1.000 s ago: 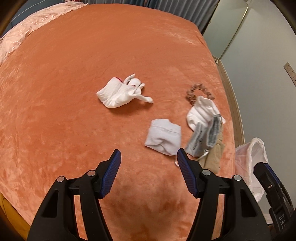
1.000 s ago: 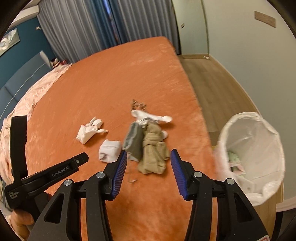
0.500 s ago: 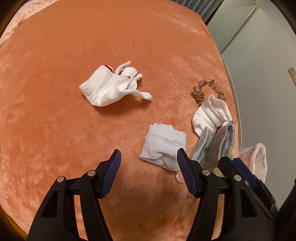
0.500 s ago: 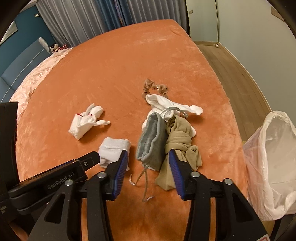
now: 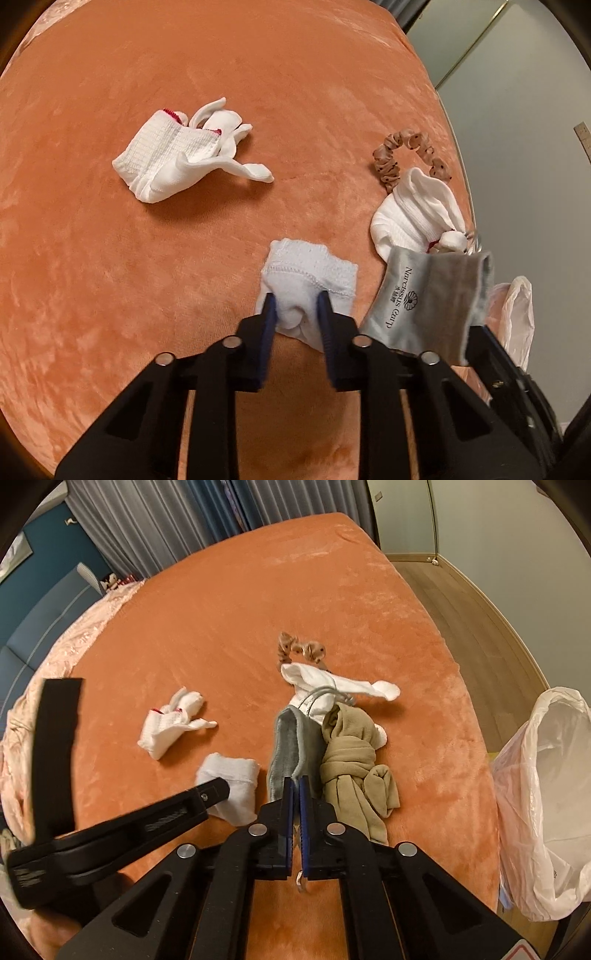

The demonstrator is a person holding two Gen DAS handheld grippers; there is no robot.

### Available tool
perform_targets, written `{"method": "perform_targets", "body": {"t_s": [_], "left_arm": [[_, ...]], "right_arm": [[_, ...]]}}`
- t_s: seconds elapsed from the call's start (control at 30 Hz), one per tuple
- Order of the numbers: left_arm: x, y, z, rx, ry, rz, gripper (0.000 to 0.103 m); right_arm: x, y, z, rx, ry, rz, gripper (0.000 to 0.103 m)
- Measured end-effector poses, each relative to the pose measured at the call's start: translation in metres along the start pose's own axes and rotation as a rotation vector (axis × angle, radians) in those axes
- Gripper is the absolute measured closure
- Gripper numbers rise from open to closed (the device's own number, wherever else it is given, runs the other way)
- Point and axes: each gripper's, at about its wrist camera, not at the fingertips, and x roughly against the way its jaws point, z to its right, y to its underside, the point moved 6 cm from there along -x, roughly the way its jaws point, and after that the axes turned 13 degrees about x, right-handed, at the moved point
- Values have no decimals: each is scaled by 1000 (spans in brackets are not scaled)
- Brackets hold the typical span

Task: Collect trash
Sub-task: 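Grasp a white sock with the left gripper while the right gripper grasps the grey drawstring pouch, then carry the white sock and grey pouch over the trash bin with both grippers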

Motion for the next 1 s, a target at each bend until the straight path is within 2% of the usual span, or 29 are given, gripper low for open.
{"method": "perform_targets", "body": {"t_s": [0.07,0.27,0.47,0.7,1.0], "left_arm": [[7,1,1,-7,11,6,93],[37,9,9,-33,41,47,94],[79,20,36,-71,85,101,94],[122,37,91,-152,148,153,94],[143,86,180,-301,222,156,94]], "right_arm": [[13,-4,-1,1,-7,28,100],[56,-17,2,-5,-16,117,100],[108,-29,17,-12,3,216,100],[169,-31,54,-36,65,312,100],[224,-8,119,-94,170,365,100]]}}
